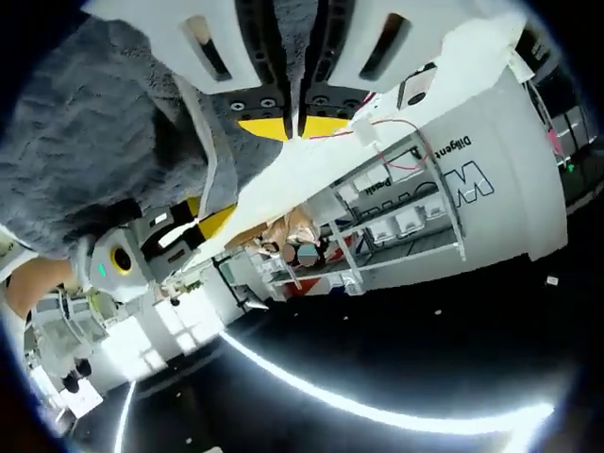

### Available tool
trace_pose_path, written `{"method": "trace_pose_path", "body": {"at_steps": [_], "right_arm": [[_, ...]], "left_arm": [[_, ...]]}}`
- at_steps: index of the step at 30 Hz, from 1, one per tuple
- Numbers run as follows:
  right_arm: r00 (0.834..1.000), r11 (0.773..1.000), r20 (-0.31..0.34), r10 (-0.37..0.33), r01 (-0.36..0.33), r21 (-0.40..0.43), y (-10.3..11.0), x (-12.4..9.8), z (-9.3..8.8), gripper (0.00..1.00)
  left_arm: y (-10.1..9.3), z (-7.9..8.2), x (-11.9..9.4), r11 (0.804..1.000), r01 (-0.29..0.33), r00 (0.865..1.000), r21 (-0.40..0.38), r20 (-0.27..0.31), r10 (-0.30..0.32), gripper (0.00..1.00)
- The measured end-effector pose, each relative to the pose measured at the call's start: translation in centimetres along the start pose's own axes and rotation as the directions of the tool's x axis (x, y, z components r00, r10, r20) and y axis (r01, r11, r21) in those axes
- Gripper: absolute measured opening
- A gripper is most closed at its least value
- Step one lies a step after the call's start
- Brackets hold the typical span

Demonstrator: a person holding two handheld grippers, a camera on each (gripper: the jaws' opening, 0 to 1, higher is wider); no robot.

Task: Open the folded towel by lifting each exposed corner and separating the folded layers until the towel lies flat within the target outline without major curled edges

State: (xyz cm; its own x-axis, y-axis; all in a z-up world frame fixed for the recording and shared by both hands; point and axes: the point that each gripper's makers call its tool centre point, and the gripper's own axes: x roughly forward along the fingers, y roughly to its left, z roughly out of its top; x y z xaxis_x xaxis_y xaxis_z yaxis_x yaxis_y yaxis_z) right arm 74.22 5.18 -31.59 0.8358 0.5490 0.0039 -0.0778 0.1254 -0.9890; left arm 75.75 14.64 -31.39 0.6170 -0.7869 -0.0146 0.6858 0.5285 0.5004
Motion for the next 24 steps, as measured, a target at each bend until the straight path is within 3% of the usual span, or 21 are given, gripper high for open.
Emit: {"method": "trace_pose_path", "body": {"at_steps": [4, 5, 15, 16, 18, 21, 24], "right_arm": [[1.000, 1.000, 0.000, 0.002, -0.002, -0.003, 0.1, 0.0, 0.0, 0.00], [1.000, 1.000, -0.001, 0.003, -0.003, -0.004, 0.1, 0.0, 0.0, 0.00], [1.000, 1.000, 0.006, -0.001, 0.001, -0.013, 0.0, 0.0, 0.3, 0.00], [1.000, 1.000, 0.007, -0.001, 0.001, -0.014, 0.0, 0.0, 0.3, 0.00], [1.000, 1.000, 0.006, -0.001, 0.001, -0.015, 0.0, 0.0, 0.3, 0.00], [1.000, 1.000, 0.006, -0.001, 0.002, -0.020, 0.0, 0.0, 0.3, 0.00], [1.000, 1.000, 0.006, -0.001, 0.001, -0.023, 0.0, 0.0, 0.4, 0.00]], "left_arm": [[1.2, -1.4, -0.1, 0.998, -0.044, 0.997, -0.042, -0.061, 0.041, 0.01], [2.1, -2.6, -0.5, 0.995, -0.071, 0.993, -0.070, -0.103, 0.064, 0.01], [2.6, -4.1, -0.7, 0.987, -0.125, 0.977, -0.104, -0.184, 0.105, 0.11], [2.4, -4.0, -0.6, 0.986, -0.119, 0.979, -0.116, -0.181, 0.097, 0.13], [2.4, -4.8, -0.6, 0.980, -0.142, 0.967, -0.141, -0.232, 0.107, 0.18], [2.5, -5.2, 0.1, 0.979, -0.144, 0.965, -0.143, -0.241, 0.107, 0.28], [2.9, -5.8, 0.2, 0.969, -0.155, 0.961, -0.192, -0.256, 0.103, 0.34]]}}
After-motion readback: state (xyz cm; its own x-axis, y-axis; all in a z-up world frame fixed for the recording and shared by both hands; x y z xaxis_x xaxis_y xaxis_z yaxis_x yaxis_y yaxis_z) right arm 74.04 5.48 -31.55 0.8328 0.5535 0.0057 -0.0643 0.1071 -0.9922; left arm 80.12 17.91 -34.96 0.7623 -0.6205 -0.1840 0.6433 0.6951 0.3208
